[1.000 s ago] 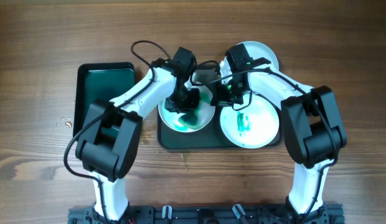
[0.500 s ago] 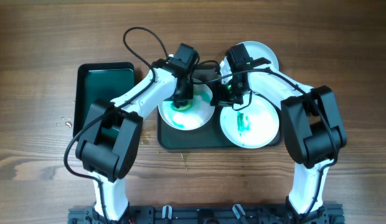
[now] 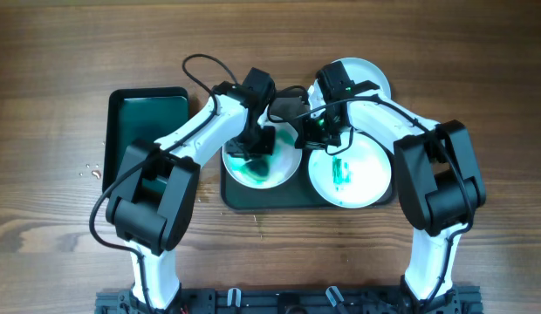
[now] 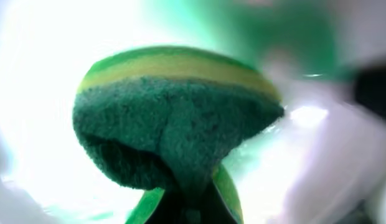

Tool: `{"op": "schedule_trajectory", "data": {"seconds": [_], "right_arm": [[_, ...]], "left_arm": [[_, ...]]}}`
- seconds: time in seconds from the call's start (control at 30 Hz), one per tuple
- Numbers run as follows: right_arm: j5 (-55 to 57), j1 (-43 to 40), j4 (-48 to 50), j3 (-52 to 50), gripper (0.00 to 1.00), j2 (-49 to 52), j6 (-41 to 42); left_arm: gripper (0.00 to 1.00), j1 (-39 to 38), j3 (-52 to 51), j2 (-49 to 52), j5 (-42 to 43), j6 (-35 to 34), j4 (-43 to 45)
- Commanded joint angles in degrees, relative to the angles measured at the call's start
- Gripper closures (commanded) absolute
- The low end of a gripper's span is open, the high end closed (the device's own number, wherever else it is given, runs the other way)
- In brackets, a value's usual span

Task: Clean dirty plates on tray and stack at the side
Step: 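Scrub the held plate with the sponge in the left gripper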

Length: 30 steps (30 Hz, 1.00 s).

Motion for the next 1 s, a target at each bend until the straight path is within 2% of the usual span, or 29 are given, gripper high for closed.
{"op": "schedule_trajectory", "data": {"seconds": [0.0,0.13,0.2,0.27,0.4,0.57,0.73,0.83,0.97], "right_arm": [[5.64,-0.24,-0.85,-1.66,0.96,3.06,0.9],[5.64,-0.24,-1.05,-1.66,0.96,3.06,0.7],[5.64,-0.24,-1.01,-1.66,0.96,3.06,0.74],[5.64,-0.24,-1.01,-1.66,0.96,3.06,0.74],[6.08,-0.24,-1.2,-1.66,0.96,3.06,0.68],[6.08,-0.24,-1.7,-1.66,0.96,3.06,0.37],[6.08,-0.24,-2.19,-1.66,0.96,3.06,0.35],[6.08,-0.24,-2.34,-1.66,0.96,3.04,0.35],[6.36,-0.24,-2.67,-1.66,0.96,2.69,0.37]], "left_arm": [[0.96,-1.16,-0.48,0.24,16.2,4.72,5.81],[0.96,-1.14,-0.48,0.24,14.32,4.72,11.76],[0.96,-1.11,-0.48,0.24,9.79,4.7,13.99],[0.96,-1.11,-0.48,0.24,2.21,3.34,15.28],[0.96,-0.76,-0.48,0.24,-18.75,-3.5,15.3],[0.96,1.16,-0.46,0.2,-33.03,-8.26,9.11],[0.96,2.8,-0.46,0.15,-38.62,-14.71,-1.92],[0.96,3.19,0.31,-0.44,-38.6,-18.29,-6.6],[0.96,3.19,5.29,-2.67,-36.09,-19.12,-13.16]]}}
